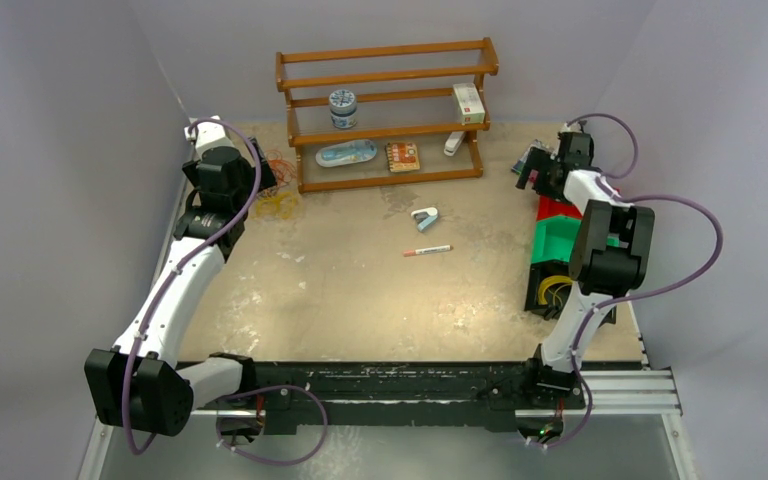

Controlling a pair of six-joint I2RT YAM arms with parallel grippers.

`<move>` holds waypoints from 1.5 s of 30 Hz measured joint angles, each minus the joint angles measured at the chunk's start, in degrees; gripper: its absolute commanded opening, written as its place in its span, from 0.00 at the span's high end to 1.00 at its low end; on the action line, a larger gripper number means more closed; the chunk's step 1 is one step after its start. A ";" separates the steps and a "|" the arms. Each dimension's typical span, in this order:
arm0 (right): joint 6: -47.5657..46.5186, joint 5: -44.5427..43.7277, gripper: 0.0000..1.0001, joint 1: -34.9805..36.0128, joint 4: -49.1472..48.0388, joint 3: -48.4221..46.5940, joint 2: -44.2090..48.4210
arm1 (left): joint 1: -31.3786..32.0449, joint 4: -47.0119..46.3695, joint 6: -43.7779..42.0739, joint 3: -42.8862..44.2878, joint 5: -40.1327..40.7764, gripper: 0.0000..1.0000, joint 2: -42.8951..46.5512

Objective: Untangle the cables

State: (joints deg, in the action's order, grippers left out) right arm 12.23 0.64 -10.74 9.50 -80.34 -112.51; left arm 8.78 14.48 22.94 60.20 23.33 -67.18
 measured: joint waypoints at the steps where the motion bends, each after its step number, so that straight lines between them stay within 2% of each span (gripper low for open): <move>1: -0.33 0.37 0.01 0.26 -0.04 0.09 0.00 | 0.00 0.00 0.00 0.00 -0.02 0.07 0.00; 14: -2.73 0.15 0.01 7.30 0.20 1.38 0.00 | 0.00 0.00 0.00 0.00 -0.02 0.07 0.00; 30: -3.89 0.39 0.01 20.87 1.25 2.84 0.72 | -0.02 0.04 0.00 0.00 -0.50 0.08 -0.35; 45: -3.45 2.60 0.01 36.41 -0.09 4.96 2.10 | -0.96 0.26 0.04 0.00 -2.32 0.09 -1.49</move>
State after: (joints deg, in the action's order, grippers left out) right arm 8.78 3.25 25.67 9.41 -75.37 -110.41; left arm 7.81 14.74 22.98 60.20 21.02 -68.66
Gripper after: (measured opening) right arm 0.994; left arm 0.918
